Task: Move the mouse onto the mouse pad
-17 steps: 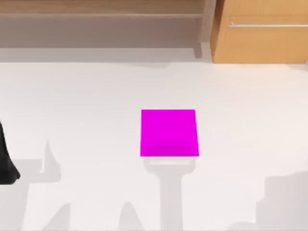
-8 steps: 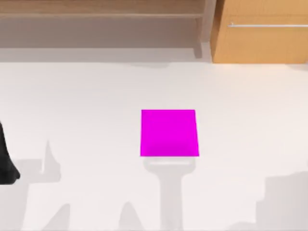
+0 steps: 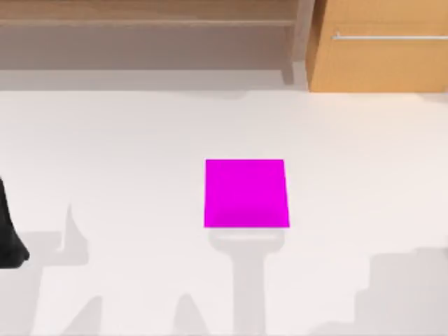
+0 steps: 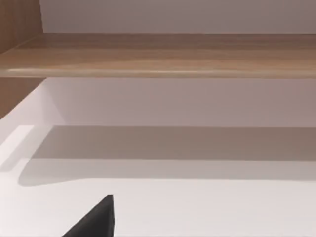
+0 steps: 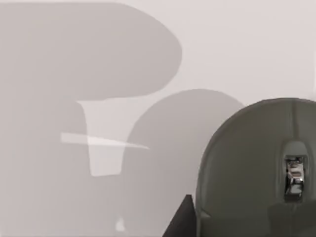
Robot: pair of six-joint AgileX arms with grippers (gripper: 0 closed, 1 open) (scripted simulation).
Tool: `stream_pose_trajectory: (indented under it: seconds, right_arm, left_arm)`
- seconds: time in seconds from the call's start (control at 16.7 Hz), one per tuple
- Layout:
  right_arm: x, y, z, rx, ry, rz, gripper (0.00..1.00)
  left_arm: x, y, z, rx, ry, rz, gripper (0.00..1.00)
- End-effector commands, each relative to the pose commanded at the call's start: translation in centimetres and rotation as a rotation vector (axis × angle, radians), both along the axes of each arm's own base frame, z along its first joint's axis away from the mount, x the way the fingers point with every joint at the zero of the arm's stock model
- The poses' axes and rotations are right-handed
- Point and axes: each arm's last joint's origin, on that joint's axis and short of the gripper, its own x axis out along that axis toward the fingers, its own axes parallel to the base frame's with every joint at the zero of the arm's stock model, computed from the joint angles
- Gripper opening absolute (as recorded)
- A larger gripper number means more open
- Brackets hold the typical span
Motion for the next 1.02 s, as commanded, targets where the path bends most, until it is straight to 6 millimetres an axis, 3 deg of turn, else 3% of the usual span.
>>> stream_pose_trajectory:
  seconds: [0.48, 0.84, 1.02]
  right_arm:
    - [-0.6, 0.2, 7.4, 0.000, 0.005, 0.001, 0.00]
    - [-0.2, 0.4, 7.5, 0.001, 0.009, 0.002, 0.00]
    - [2.3, 2.2, 8.0, -0.003, 0.029, 0.015, 0.00]
  left_arm:
    - [0.0, 0.0, 0.0, 0.000, 0.000, 0.000, 1.00]
    - [0.0, 0.0, 0.0, 0.000, 0.000, 0.000, 1.00]
    - [0.0, 0.0, 0.0, 0.000, 0.000, 0.000, 1.00]
